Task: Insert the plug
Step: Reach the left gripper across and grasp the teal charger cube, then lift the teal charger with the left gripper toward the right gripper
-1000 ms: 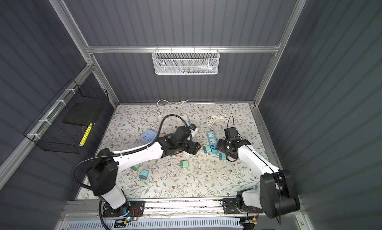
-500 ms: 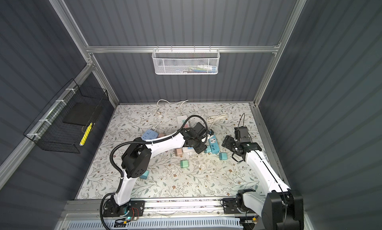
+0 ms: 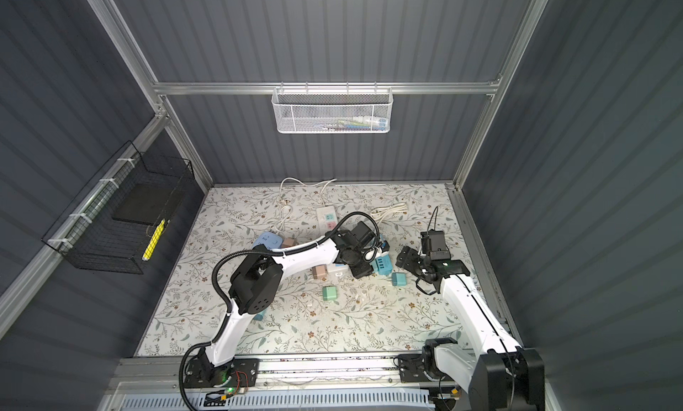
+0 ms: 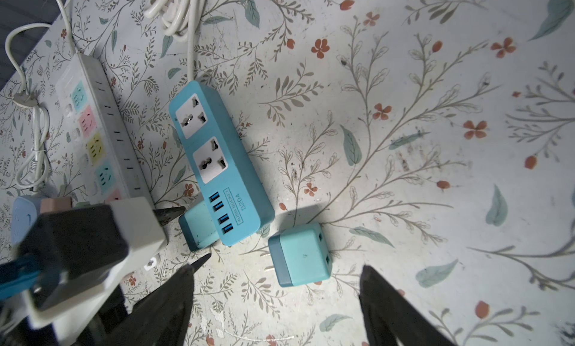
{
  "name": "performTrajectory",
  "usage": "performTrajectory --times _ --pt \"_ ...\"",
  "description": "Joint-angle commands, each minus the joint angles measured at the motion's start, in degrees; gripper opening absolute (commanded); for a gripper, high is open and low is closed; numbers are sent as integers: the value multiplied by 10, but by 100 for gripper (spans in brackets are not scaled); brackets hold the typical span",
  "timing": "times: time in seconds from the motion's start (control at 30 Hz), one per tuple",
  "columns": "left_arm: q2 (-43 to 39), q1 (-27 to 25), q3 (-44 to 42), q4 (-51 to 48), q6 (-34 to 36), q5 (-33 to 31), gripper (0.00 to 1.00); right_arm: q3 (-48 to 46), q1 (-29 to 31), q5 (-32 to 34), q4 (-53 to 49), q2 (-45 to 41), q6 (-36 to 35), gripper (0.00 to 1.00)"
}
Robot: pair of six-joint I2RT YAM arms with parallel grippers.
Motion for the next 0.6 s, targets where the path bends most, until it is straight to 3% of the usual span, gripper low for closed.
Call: performTrajectory --times 0.0,0.57 --pt "10 -5 16 3 10 -3 56 -8 -3 -7 -5 -11 -7 84" --pt "33 -4 12 15 8 -11 51 -8 -4 -20 -18 -30 -19 84"
